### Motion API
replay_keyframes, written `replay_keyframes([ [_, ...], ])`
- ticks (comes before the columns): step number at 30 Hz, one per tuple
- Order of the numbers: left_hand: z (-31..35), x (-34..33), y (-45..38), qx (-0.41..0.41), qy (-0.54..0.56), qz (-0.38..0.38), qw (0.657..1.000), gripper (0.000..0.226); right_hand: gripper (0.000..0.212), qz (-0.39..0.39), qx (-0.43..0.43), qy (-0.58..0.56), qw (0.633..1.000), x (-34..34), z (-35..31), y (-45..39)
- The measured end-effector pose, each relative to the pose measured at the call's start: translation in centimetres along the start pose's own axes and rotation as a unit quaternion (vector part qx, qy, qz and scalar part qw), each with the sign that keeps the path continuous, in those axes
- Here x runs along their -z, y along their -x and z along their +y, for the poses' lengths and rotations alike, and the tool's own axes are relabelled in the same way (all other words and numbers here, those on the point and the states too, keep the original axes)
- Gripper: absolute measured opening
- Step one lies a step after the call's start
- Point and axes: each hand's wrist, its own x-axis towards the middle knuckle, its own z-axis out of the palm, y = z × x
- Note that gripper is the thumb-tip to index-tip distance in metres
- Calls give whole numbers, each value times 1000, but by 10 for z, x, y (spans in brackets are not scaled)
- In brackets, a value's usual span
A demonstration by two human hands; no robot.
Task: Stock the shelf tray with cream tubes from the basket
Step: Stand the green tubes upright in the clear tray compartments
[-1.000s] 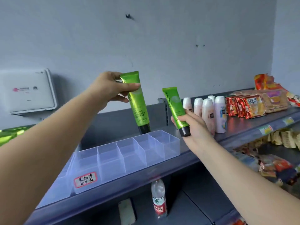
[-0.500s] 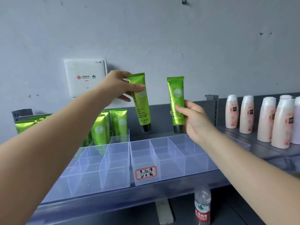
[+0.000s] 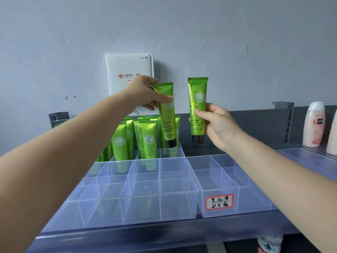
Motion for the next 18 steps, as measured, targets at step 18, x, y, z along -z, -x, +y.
replay_keyframes([
  [18,-31,-11,-29,-24,-194,-106,975,19,27,-61,-92,228,967,-7,15,-26],
])
